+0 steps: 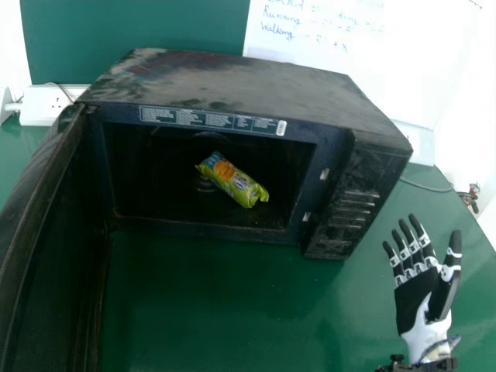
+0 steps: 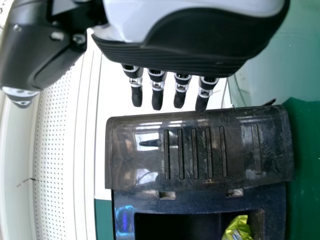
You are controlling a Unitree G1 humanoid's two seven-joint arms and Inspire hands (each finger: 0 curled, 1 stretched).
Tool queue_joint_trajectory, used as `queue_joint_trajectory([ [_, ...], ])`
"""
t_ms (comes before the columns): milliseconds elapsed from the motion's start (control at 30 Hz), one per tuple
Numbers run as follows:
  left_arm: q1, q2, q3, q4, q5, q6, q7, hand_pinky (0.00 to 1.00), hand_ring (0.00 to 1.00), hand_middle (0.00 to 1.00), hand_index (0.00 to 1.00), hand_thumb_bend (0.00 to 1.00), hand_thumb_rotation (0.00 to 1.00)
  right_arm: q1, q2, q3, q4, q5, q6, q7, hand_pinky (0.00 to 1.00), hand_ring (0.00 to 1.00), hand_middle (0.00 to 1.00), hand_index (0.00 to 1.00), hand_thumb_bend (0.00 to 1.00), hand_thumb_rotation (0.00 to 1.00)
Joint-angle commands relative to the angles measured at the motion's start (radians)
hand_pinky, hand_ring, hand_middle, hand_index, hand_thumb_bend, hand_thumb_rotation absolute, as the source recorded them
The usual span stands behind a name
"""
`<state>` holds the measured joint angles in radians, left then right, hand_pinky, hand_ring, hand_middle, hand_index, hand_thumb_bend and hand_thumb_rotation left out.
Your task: Put biscuit inside oven
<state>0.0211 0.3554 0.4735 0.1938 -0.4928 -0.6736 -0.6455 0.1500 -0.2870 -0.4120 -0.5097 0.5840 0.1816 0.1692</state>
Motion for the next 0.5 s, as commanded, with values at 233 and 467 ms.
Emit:
queue_joint_trajectory([
  [233, 0.061, -0.019, -0.064, -0.087, -0.075, 0.016, -0.083, 1.0, 1.0, 1.0, 1.0, 1.0, 1.0, -0.021, 0.003, -0.01, 0.048, -0.053, -0.031, 0.013, 1.0, 1.0, 1.0, 1.0, 1.0, 0.91],
  [467, 0.088, -0.027, -0.089, -0.128, -0.174, 0.081, -0.162, 1.0, 1.0, 1.0, 1.0, 1.0, 1.0, -0.035, 0.009, -0.008, 0.069, -0.06, -0.035, 0.017, 1.0, 1.0, 1.0, 1.0, 1.0, 0.85],
])
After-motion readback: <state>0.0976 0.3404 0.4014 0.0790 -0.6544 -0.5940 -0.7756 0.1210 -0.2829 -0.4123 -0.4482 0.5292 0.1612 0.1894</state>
